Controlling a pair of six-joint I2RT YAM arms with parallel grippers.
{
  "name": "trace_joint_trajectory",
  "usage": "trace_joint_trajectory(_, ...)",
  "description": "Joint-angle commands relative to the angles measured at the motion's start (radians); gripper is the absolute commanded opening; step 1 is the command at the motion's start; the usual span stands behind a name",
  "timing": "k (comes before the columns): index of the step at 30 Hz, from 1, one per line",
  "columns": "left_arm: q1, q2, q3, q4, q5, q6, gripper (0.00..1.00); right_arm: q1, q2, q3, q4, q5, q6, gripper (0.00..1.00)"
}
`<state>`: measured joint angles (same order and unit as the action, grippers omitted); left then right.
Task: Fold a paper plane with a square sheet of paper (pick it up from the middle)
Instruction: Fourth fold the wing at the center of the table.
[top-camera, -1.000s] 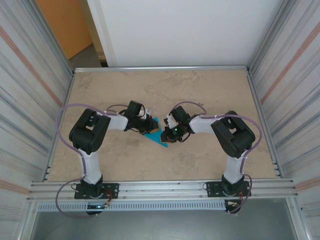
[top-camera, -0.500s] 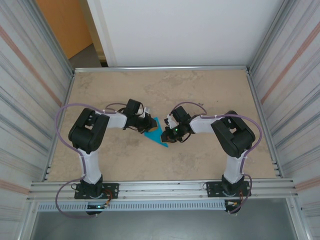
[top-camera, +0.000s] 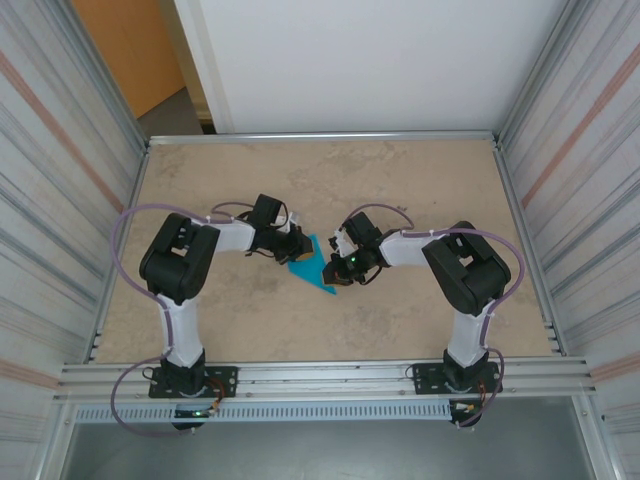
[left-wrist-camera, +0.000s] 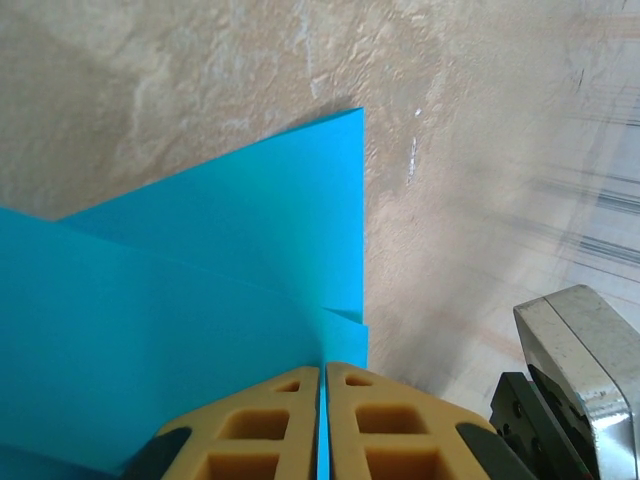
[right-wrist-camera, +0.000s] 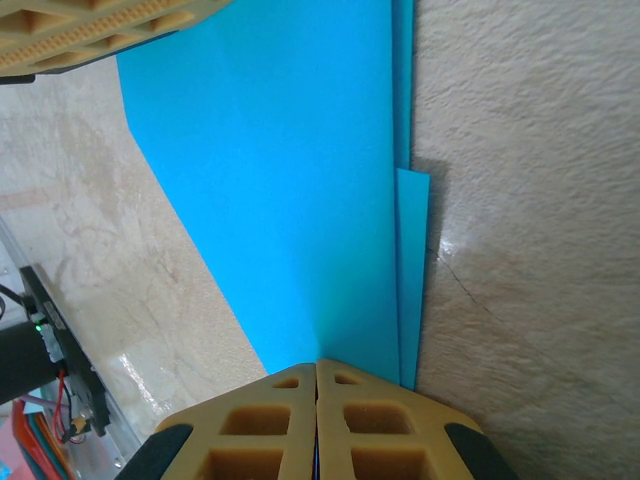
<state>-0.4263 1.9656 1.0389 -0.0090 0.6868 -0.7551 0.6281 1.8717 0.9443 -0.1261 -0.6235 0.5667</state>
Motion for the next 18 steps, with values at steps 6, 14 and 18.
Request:
trace_joint_trajectory(6, 0.017, 0.041, 0.037, -0.113, -0.098, 0.089, 0.12, -0.006, 0.065, -0.026, -0.208, 0.135, -0.031, 0.09)
trace_joint_trajectory(14, 0.054, 0.048, 0.122, -0.225, -0.243, 0.220, 0.12, -0.005, 0.076, -0.021, -0.257, 0.182, -0.031, 0.08)
trace_joint_trajectory(18, 0.055, 0.073, 0.192, -0.301, -0.347, 0.293, 0.11, -0.004, 0.076, -0.022, -0.261, 0.188, -0.027, 0.09)
